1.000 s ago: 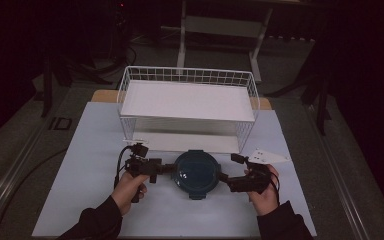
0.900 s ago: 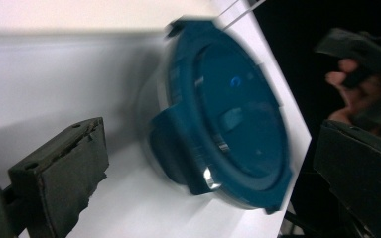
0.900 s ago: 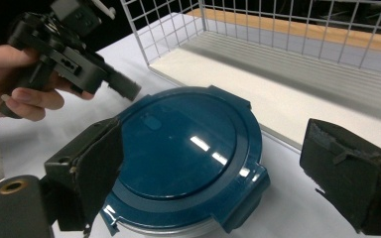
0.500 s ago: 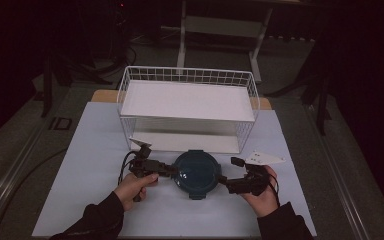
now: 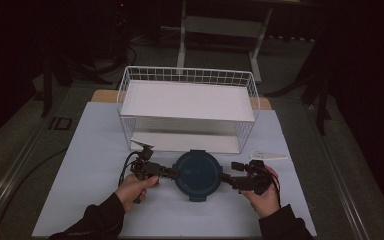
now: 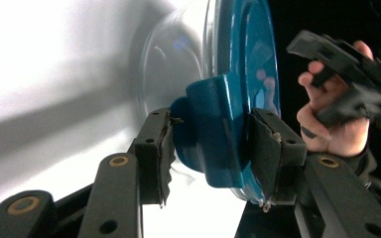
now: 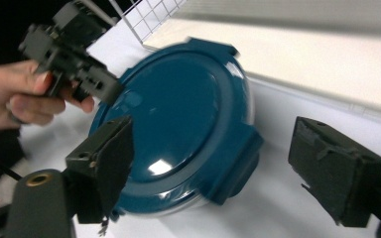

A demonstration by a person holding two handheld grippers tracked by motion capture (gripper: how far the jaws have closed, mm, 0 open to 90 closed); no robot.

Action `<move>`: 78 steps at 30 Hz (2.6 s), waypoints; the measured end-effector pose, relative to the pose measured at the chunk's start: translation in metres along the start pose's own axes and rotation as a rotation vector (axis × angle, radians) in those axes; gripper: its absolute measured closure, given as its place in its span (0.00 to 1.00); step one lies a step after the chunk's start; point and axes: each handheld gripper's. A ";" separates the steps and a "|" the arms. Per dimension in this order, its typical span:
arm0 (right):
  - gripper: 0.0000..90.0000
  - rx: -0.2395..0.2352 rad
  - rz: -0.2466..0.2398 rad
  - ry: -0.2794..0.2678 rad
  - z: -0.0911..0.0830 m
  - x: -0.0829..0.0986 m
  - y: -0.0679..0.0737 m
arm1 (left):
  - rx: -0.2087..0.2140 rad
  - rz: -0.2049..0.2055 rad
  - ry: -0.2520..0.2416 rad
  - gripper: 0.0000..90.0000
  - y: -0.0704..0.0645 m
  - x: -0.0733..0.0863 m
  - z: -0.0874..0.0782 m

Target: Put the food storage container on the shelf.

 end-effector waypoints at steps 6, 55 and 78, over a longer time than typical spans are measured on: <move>0.36 -0.052 0.144 0.081 0.008 0.005 -0.017 | -0.011 0.077 -0.010 0.62 -0.007 0.006 -0.002; 0.62 -0.139 0.155 0.017 0.040 -0.035 -0.034 | -0.146 0.328 -0.213 0.64 0.002 -0.028 -0.016; 0.61 -0.072 0.147 -0.055 0.075 -0.052 -0.057 | -0.170 0.296 -0.256 0.63 0.032 -0.052 -0.013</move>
Point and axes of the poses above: each handheld gripper's, and its own axes: z roughly forward along the jaws, x roughly out of its underside, y roughly to its left, and after that the axes turned 8 degrees about z, right-handed
